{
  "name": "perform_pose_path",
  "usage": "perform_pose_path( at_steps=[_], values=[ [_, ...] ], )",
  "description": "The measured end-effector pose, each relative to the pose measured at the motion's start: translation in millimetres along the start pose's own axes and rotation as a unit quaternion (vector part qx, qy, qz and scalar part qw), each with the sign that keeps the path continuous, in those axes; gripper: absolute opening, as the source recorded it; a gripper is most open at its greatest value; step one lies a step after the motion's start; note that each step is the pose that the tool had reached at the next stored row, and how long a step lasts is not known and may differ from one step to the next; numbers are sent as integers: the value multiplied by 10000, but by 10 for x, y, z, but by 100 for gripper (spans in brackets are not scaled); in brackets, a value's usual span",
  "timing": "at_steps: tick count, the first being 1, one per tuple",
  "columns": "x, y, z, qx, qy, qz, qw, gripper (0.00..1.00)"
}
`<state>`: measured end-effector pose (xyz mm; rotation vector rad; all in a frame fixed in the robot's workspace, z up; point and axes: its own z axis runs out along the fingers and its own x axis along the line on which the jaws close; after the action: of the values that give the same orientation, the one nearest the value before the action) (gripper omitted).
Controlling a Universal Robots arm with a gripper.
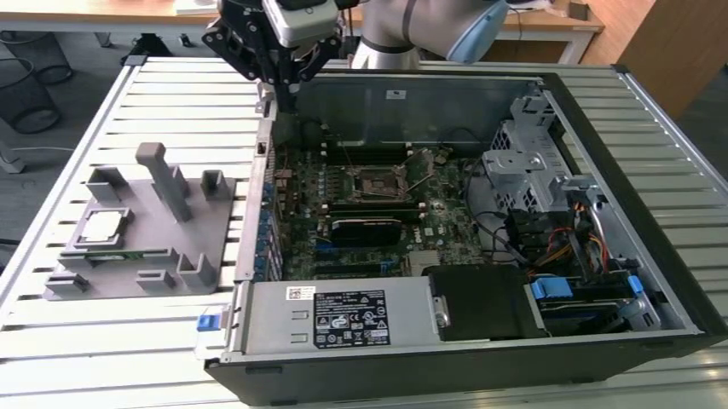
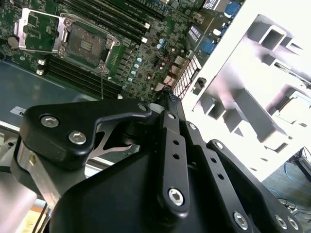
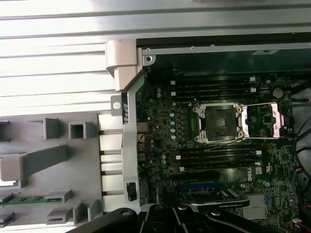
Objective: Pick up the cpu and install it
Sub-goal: 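Reach for the cpu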
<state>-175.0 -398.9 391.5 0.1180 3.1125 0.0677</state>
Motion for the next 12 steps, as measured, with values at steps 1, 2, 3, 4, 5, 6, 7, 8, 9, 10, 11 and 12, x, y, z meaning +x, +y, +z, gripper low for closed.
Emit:
perform_pose_path(
  at_steps=[1,2,3,4,5,6,7,8,9,10,11,12],
  values=[
    [6,0,0,0,0,0,10000,11],
    [12,-1,0,0,0,0,10000,11],
    [18,-1,1,0,0,0,10000,11],
    [24,-2,1,0,0,0,10000,11],
    [31,-2,1,0,0,0,10000,11],
    [39,-3,1,0,1,0,10000,11],
    [47,-4,1,0,0,0,10000,11],
    [55,-4,2,0,0,0,10000,11],
    [63,-5,1,0,0,0,10000,11],
    [71,-5,2,0,0,0,10000,11],
    [78,-6,2,0,0,0,10000,11],
    [85,-7,2,0,0,0,10000,11]
  ],
)
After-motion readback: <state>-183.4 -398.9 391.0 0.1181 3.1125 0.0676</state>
